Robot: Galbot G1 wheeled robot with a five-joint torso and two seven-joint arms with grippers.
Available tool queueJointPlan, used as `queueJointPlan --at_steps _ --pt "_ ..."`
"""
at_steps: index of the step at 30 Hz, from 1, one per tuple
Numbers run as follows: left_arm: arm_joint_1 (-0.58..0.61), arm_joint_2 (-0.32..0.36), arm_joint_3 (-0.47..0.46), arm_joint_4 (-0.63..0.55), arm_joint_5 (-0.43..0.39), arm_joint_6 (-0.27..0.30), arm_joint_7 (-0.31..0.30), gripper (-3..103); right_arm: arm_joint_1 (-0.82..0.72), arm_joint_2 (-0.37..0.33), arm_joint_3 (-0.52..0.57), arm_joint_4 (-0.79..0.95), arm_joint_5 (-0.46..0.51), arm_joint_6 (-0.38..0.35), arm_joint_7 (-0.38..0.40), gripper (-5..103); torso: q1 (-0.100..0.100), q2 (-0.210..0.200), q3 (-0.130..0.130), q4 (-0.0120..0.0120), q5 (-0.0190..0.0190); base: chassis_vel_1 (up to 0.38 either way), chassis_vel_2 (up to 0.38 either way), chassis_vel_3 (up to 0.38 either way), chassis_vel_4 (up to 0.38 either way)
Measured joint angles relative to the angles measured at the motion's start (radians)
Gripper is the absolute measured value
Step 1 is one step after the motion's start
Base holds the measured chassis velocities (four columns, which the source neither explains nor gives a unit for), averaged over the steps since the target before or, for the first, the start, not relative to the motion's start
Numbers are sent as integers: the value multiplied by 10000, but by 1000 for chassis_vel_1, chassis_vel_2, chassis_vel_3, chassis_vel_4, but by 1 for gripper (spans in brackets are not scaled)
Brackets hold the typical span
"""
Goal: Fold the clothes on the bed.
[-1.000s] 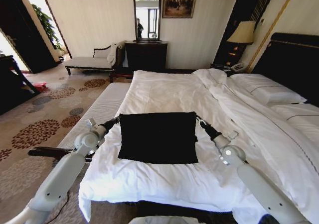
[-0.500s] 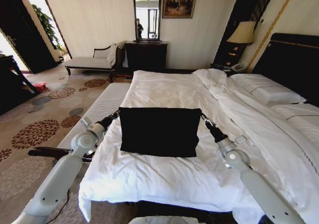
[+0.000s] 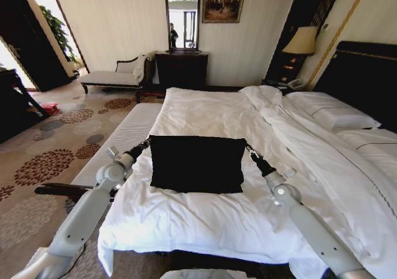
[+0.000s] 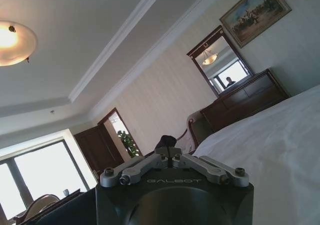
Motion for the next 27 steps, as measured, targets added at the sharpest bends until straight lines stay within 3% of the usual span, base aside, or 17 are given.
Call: queueJointPlan --at_steps 7,14,19,27 --pt "-892 -545 339 1618 495 -77 89 1 1909 473 -1238 -2138 -528 224 522 0 1 0 0 1 -2 0 0 0 0" --pt "-792 -560 413 1652 738 -196 102 1 2229 505 -1588 -2327 -807 226 1470 0 2 0 -1 -1 1 0 0 0 0" --pt "144 577 814 397 816 -556 118 1 974 -389 -1762 -395 -900 -189 2483 0 -1 0 -4 -5 -3 0 0 0 0" --pt "1809 2000 747 -1034 867 -776 93 1 -938 -1146 -1253 1684 -952 -280 3125 0 -4 1 -5 1 -3 0 0 0 0"
